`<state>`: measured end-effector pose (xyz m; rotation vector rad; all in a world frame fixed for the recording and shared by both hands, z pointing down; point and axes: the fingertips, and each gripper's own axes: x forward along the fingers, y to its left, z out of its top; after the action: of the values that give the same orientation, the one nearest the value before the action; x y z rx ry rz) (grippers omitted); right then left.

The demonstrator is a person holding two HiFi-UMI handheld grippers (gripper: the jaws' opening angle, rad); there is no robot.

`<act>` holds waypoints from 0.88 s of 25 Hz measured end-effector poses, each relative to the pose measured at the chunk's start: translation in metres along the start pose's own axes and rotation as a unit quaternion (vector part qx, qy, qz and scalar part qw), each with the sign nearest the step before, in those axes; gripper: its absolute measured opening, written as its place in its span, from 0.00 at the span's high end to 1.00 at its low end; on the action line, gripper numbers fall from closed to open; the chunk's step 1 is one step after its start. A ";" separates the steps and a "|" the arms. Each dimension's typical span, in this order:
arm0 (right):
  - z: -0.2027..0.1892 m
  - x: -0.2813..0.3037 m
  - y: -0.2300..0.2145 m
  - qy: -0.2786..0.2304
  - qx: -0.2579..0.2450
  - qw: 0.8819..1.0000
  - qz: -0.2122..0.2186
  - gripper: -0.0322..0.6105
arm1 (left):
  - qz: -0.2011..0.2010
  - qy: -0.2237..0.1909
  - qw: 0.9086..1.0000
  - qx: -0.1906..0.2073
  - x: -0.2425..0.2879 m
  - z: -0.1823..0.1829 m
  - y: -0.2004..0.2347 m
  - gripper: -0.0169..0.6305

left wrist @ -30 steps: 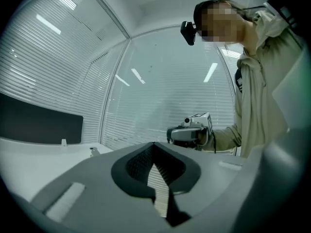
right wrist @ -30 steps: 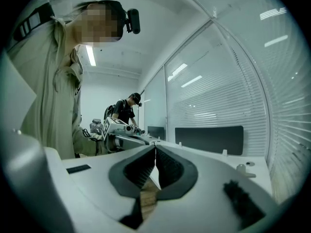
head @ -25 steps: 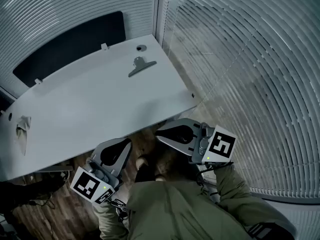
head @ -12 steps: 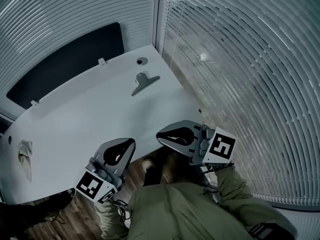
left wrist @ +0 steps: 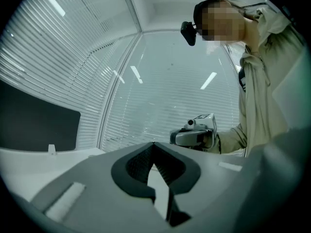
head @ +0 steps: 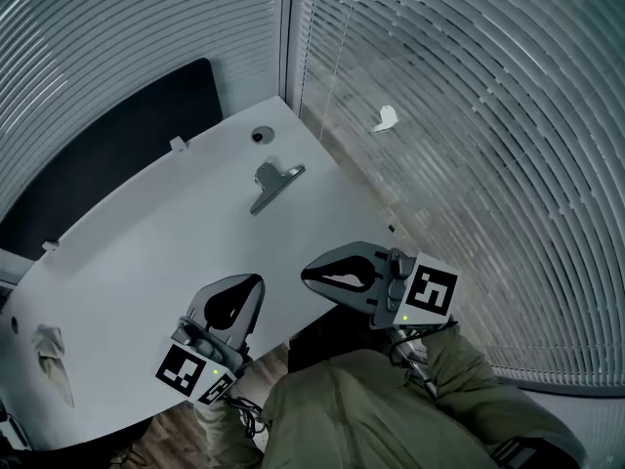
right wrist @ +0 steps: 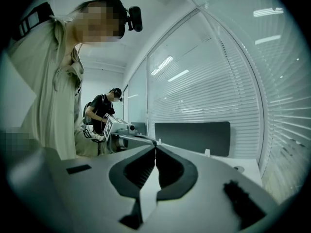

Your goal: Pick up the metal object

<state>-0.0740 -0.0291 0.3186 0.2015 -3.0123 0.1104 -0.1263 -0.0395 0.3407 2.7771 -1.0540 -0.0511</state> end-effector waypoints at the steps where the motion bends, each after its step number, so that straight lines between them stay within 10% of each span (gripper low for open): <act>1: -0.001 0.002 -0.003 0.001 0.004 1.000 -0.001 0.94 | -0.002 0.003 1.000 -0.001 0.002 -0.001 0.002 0.96; 22: -0.029 0.014 -0.086 0.017 0.046 0.999 0.010 0.94 | 0.019 0.076 0.996 -0.047 0.085 -0.045 0.090 0.96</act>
<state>-0.0730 -0.1137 0.3546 0.1763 -2.9777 0.2533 -0.1179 -0.1552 0.4033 2.6281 -1.0376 0.1106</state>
